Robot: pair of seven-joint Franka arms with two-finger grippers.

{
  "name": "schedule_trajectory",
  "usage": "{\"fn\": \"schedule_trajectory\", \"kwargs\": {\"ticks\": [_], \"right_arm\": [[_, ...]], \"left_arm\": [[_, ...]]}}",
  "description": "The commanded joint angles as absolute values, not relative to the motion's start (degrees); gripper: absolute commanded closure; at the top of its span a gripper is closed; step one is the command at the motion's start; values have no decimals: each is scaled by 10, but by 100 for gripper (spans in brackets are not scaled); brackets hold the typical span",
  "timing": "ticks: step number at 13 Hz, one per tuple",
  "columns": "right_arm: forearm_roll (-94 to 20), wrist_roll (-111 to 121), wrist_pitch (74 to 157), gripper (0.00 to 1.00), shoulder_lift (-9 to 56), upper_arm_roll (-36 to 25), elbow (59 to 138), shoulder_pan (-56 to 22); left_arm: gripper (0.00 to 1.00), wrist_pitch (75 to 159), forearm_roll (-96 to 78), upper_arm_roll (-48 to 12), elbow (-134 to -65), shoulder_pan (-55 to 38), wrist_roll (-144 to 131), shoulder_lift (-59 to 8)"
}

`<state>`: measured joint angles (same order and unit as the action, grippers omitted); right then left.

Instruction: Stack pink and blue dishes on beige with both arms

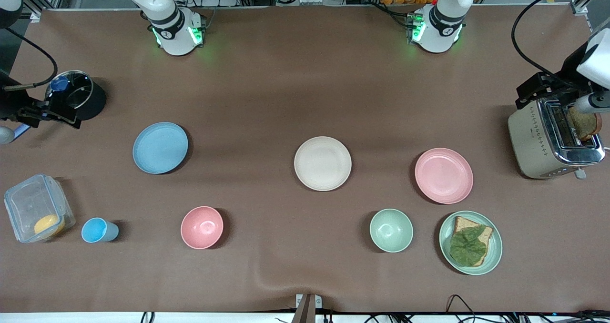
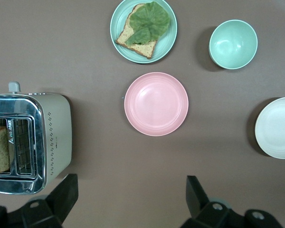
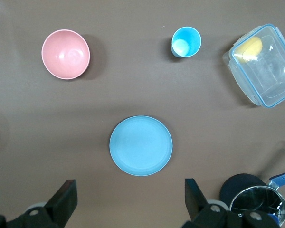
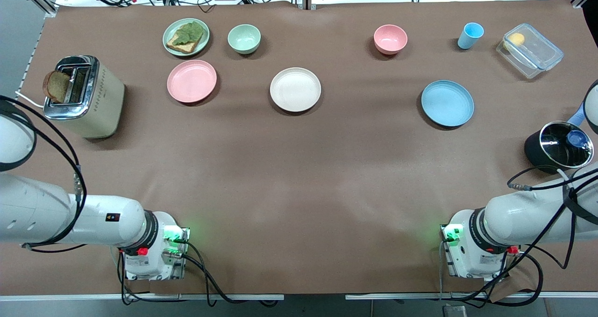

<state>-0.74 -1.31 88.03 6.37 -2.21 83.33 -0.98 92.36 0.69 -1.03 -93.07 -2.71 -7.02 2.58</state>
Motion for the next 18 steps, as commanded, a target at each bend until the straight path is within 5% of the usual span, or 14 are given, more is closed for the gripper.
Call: {"fn": "schedule_trajectory", "kwargs": {"ticks": [1,11,18], "right_arm": [[-7,-21,873,0,61,-23,830,-12],[-7,-20,872,0,61,-22,830,-12],[-8,-15,869,0,84,-25,839,3]], "left_arm": [[0,925,18,-10,-931,-18,-59,33],[0,938,15,-10,-953,1,-98,-26],[0,1217,15,-12,-1140,6,-133,-87]]}}
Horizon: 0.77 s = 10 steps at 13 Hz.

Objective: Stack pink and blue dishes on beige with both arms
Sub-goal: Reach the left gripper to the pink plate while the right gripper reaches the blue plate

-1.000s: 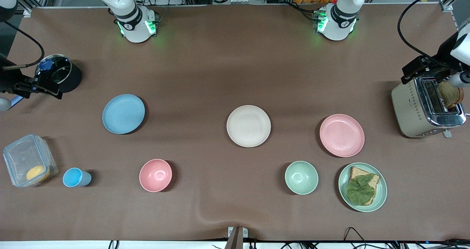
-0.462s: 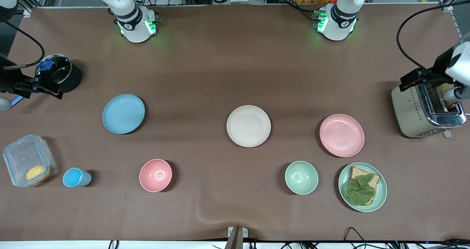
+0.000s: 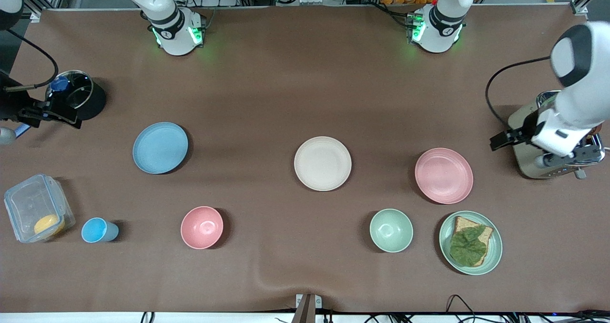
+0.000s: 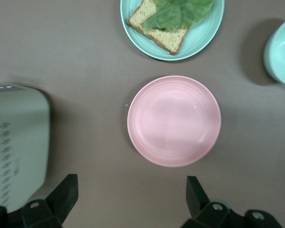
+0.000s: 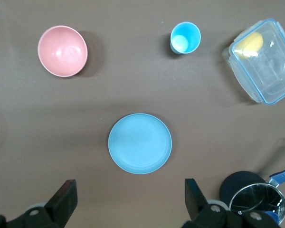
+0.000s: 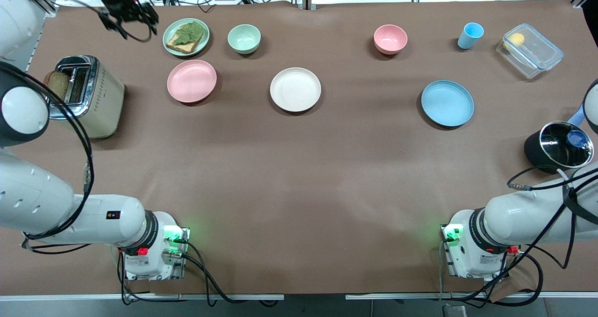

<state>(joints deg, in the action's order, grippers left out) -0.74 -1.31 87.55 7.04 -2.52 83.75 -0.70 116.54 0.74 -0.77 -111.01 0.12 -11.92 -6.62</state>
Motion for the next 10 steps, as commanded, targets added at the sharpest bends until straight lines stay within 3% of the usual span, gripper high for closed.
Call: {"fn": "schedule_trajectory", "kwargs": {"ticks": [1,5,10], "right_arm": [[-8,-13,860,0,101,-25,843,4],[-8,-8,874,0,187,-25,862,19],[-24,118,1033,0,191,-25,997,66]], "left_arm": [[0,1247,15,-12,-1147,10,-133,-111],[0,1401,9,-15,-1198,44,-134,-198],[0,1448,7,-15,-1205,47,-135,-252]]}}
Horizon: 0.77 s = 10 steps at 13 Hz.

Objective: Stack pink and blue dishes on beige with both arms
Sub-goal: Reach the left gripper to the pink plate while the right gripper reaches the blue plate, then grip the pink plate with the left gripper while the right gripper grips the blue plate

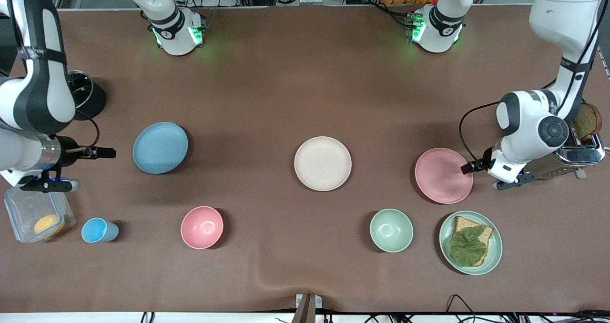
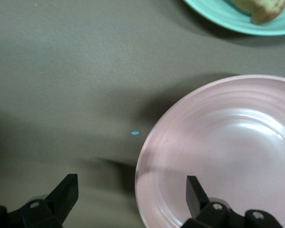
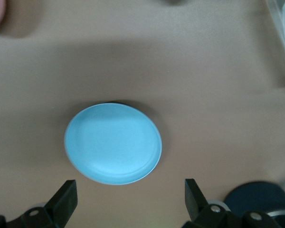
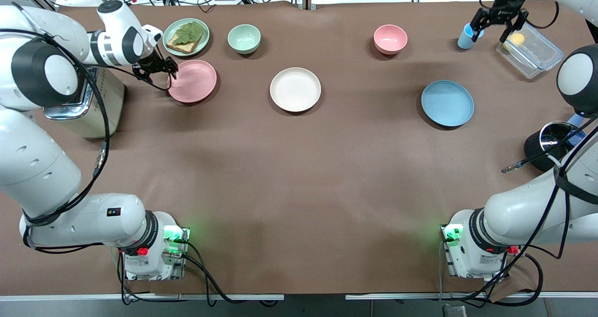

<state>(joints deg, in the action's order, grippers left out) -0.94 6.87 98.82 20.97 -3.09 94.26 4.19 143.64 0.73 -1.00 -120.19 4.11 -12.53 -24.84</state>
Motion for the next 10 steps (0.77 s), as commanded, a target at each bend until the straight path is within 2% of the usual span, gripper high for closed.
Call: {"fn": "schedule_trajectory", "kwargs": {"ticks": [1,5,7,10], "right_arm": [[-32,153,1065,0,192,-25,1025,80],[-36,217,1203,0,193,-25,1138,93],[-36,238,1258,0,205,-24,1173,91],[-36,275,1282,0,237,-24,1173,91]], "left_arm": [[0,1448,4,-15,-1204,47,-134,-257],[31,1454,-1,-15,-1203,47,-134,-268],[53,1454,-8,-15,-1202,46,-134,-268],[92,1454,-9,-15,-1201,45,-134,-268]]}}
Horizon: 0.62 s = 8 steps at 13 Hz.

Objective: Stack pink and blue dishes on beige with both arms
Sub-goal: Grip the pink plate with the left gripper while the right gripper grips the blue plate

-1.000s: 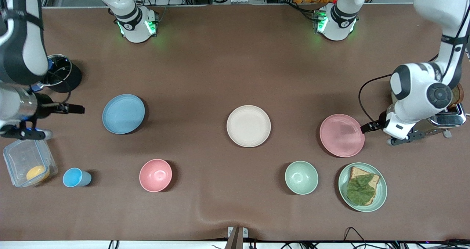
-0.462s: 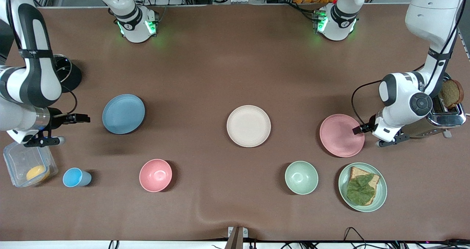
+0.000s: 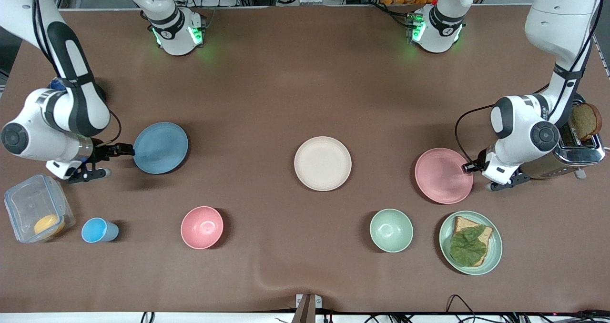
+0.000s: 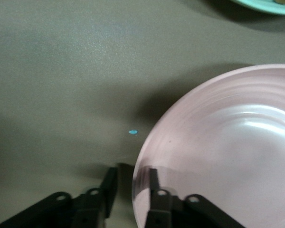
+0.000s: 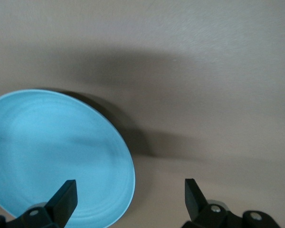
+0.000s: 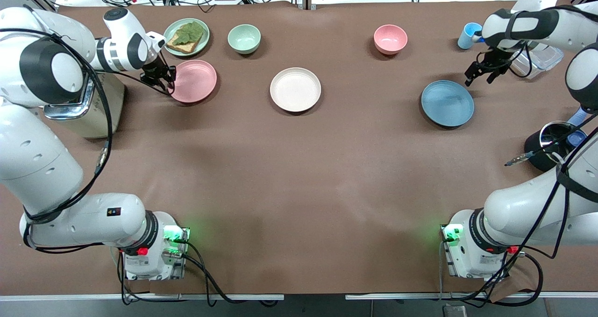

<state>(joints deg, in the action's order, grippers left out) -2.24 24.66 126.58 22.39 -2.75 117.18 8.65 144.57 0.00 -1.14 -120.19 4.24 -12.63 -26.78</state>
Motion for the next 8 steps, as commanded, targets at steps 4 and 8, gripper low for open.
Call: {"fn": "schedule_trajectory", "kwargs": {"ticks": [4,8], "right_arm": [[-36,277,1298,0,266,-22,1172,83],[-36,278,1299,12,283,-22,1170,80]], "left_arm": [[100,1452,-10,-32,-1201,45,-129,-245],[100,1414,-11,-93,-1199,45,-158,-186]]}}
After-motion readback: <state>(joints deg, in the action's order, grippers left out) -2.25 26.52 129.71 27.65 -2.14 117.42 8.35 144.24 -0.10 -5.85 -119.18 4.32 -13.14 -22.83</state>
